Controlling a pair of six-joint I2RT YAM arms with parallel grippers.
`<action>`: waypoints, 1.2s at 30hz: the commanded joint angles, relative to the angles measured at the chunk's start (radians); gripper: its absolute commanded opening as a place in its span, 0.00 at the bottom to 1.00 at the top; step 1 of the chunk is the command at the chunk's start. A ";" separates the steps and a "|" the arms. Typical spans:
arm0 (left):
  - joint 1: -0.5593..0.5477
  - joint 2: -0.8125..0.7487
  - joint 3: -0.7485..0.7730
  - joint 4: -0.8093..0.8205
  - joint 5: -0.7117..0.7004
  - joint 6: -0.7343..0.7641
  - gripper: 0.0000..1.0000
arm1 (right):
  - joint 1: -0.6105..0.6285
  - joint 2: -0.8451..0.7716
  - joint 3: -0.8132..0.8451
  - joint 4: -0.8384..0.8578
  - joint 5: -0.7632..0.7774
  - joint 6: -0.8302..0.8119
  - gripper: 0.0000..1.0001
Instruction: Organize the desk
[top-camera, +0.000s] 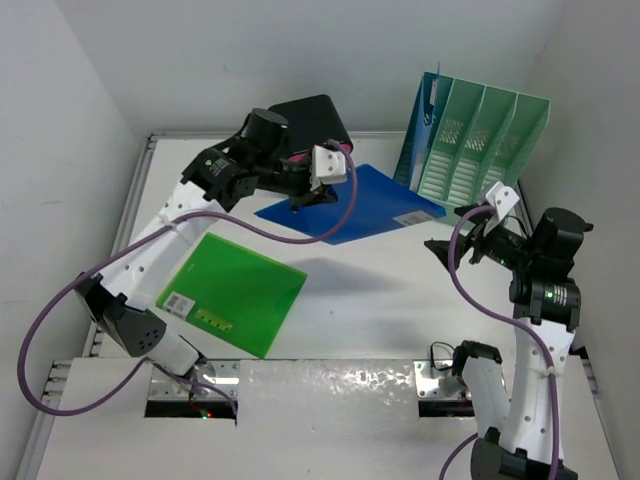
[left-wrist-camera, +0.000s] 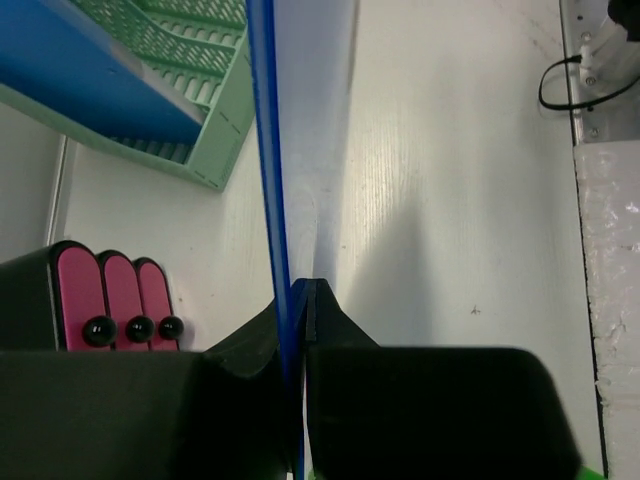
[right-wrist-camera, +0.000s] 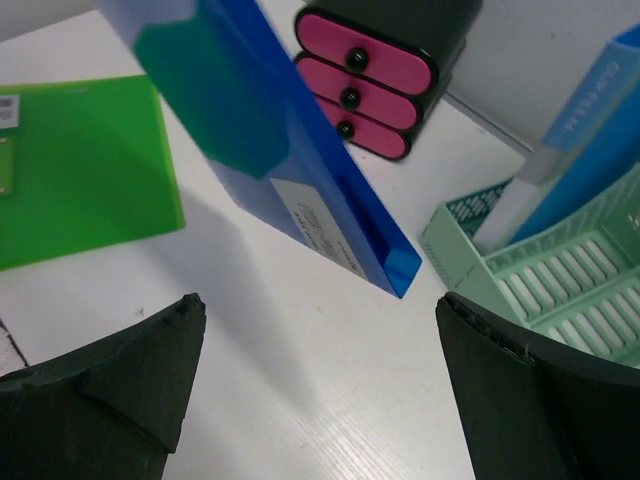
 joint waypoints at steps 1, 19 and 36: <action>0.059 -0.043 0.070 0.067 0.087 -0.027 0.00 | 0.002 -0.005 0.007 0.039 -0.115 -0.046 0.94; 0.069 -0.009 0.216 0.107 0.258 -0.352 0.00 | 0.028 0.282 -0.368 1.761 -0.152 1.119 0.88; 0.057 0.046 0.190 0.200 0.259 -0.429 0.00 | 0.195 0.424 -0.302 2.205 -0.129 1.430 0.63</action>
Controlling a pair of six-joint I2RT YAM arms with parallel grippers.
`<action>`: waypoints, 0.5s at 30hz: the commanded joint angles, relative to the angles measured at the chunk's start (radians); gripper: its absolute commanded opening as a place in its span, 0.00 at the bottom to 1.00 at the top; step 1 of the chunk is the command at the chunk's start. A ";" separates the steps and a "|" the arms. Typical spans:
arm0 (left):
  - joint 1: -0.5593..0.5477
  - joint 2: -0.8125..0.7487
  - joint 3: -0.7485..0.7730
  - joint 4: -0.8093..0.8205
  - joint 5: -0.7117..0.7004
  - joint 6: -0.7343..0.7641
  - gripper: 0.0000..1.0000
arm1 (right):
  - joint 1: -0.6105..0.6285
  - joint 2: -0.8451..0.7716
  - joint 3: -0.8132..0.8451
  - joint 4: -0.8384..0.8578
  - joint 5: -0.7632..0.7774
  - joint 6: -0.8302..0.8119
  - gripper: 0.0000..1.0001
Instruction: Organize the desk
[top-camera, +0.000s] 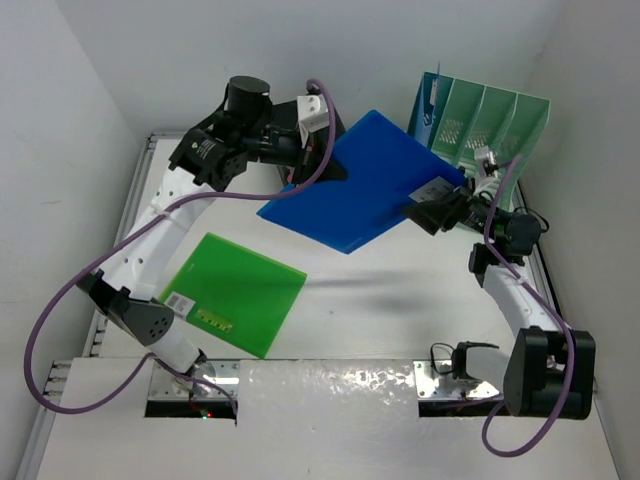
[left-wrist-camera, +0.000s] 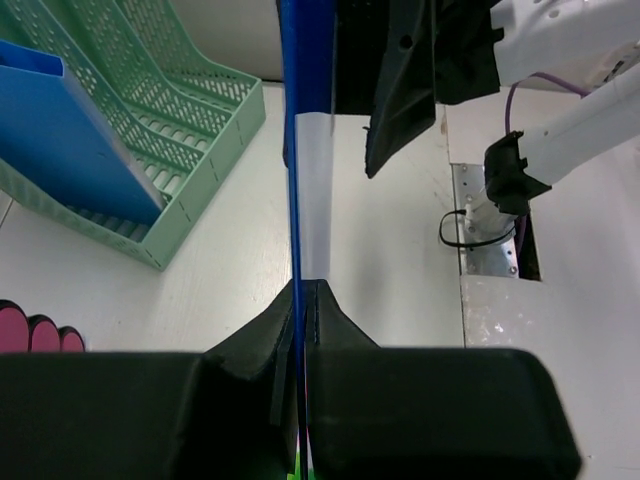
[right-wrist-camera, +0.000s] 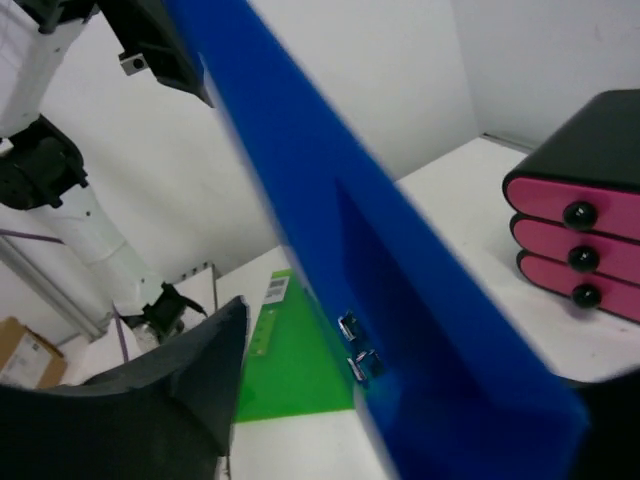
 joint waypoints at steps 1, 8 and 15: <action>-0.010 -0.025 -0.015 0.105 0.011 -0.014 0.00 | 0.036 -0.043 0.068 0.357 0.032 -0.016 0.54; -0.029 -0.009 -0.080 0.178 -0.055 -0.049 0.00 | 0.163 -0.184 0.089 -0.224 0.124 -0.416 0.00; -0.033 -0.008 -0.094 0.215 -0.448 -0.054 0.99 | 0.186 -0.332 0.137 -0.753 0.411 -0.763 0.00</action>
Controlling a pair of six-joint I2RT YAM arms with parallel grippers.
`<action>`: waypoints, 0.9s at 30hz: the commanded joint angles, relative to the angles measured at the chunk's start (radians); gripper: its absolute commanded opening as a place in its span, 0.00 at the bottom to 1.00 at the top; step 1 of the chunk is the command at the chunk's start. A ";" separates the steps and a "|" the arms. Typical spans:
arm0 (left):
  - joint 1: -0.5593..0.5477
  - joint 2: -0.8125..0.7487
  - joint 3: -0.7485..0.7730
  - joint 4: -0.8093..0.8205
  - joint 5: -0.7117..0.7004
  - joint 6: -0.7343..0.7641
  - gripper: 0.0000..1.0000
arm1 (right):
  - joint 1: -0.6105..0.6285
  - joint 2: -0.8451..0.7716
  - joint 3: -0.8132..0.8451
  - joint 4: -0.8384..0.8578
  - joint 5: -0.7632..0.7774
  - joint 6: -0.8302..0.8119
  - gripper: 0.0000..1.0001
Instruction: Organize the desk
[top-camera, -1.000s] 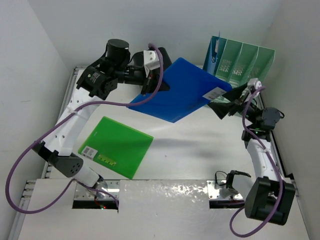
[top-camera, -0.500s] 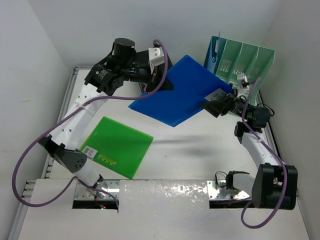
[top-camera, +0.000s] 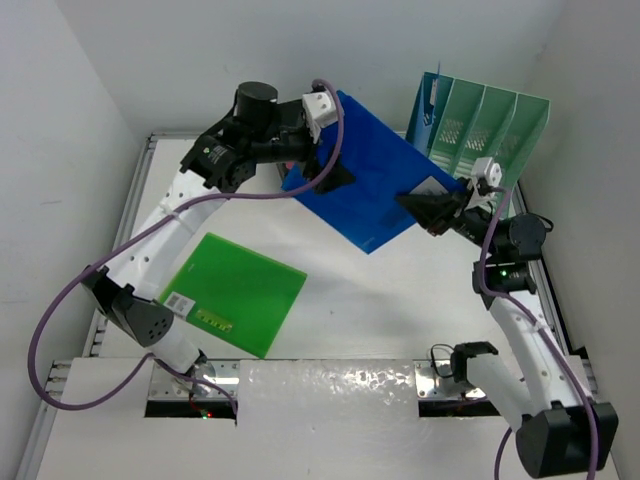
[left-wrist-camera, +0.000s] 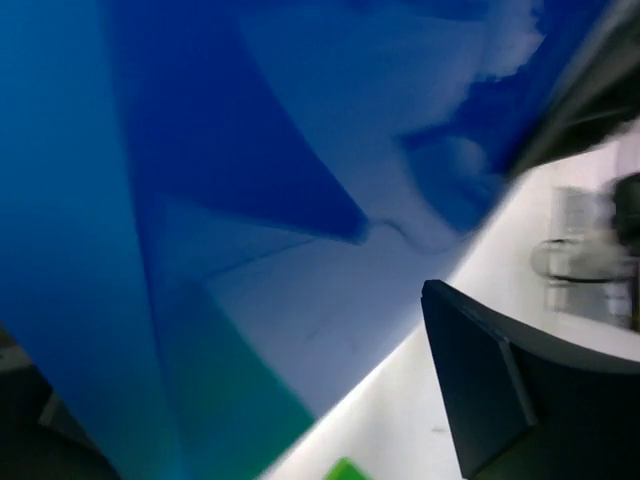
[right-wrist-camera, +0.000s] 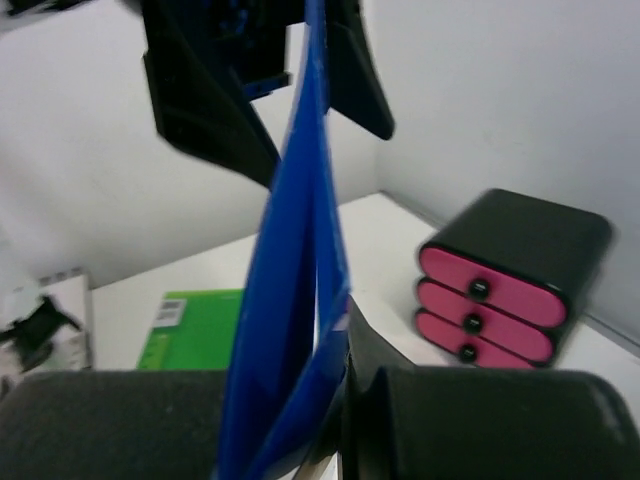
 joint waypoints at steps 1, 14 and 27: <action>-0.019 -0.001 0.001 0.080 -0.284 -0.028 1.00 | 0.009 -0.058 0.077 -0.293 0.235 -0.221 0.00; 0.004 -0.067 -0.052 0.057 -0.722 0.038 1.00 | 0.009 -0.093 0.218 -0.834 0.583 -0.379 0.00; 0.004 -0.064 -0.114 0.090 -0.729 0.065 1.00 | 0.009 -0.095 0.552 -1.375 0.848 -0.490 0.00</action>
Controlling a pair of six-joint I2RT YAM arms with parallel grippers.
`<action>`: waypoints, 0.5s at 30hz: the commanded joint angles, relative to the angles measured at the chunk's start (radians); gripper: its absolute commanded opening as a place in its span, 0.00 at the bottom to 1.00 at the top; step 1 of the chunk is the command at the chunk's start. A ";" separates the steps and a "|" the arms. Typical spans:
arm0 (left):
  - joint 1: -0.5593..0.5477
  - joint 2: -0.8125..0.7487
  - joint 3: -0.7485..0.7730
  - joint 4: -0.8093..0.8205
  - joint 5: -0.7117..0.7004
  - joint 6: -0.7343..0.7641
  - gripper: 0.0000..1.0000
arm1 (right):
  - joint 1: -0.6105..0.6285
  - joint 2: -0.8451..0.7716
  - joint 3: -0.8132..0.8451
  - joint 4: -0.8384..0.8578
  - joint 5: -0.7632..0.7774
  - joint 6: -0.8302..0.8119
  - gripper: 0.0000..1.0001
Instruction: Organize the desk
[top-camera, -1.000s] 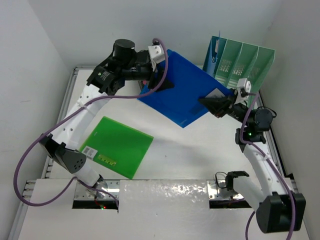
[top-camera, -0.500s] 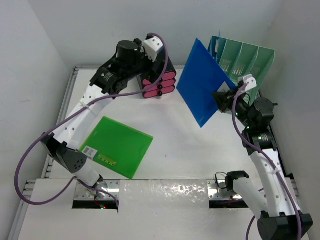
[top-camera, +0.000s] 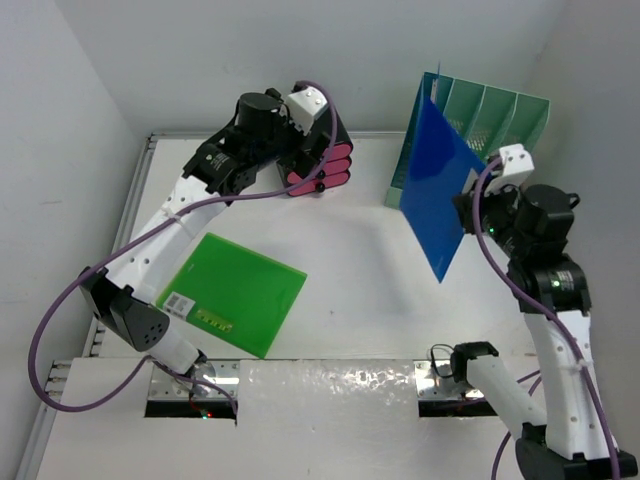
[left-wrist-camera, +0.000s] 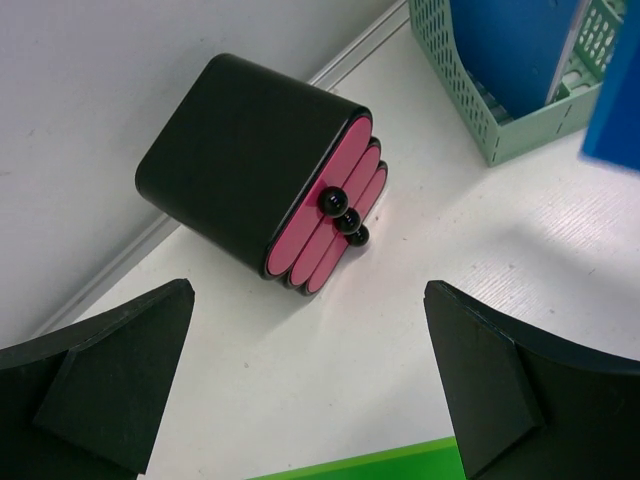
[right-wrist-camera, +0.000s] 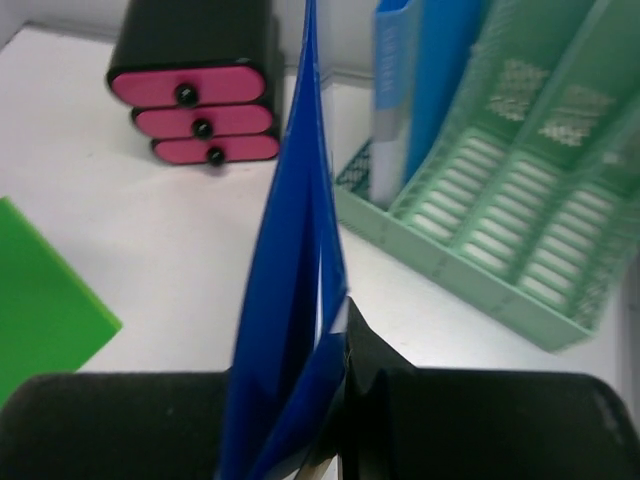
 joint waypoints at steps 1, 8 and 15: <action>0.007 -0.032 -0.008 0.052 -0.015 0.011 1.00 | -0.002 -0.017 0.187 -0.166 0.190 -0.042 0.00; 0.007 -0.032 -0.019 0.061 -0.032 0.016 1.00 | -0.002 0.041 0.366 -0.274 0.290 -0.002 0.00; 0.007 -0.035 -0.035 0.067 -0.055 0.020 1.00 | -0.002 0.173 0.355 0.009 0.387 0.094 0.00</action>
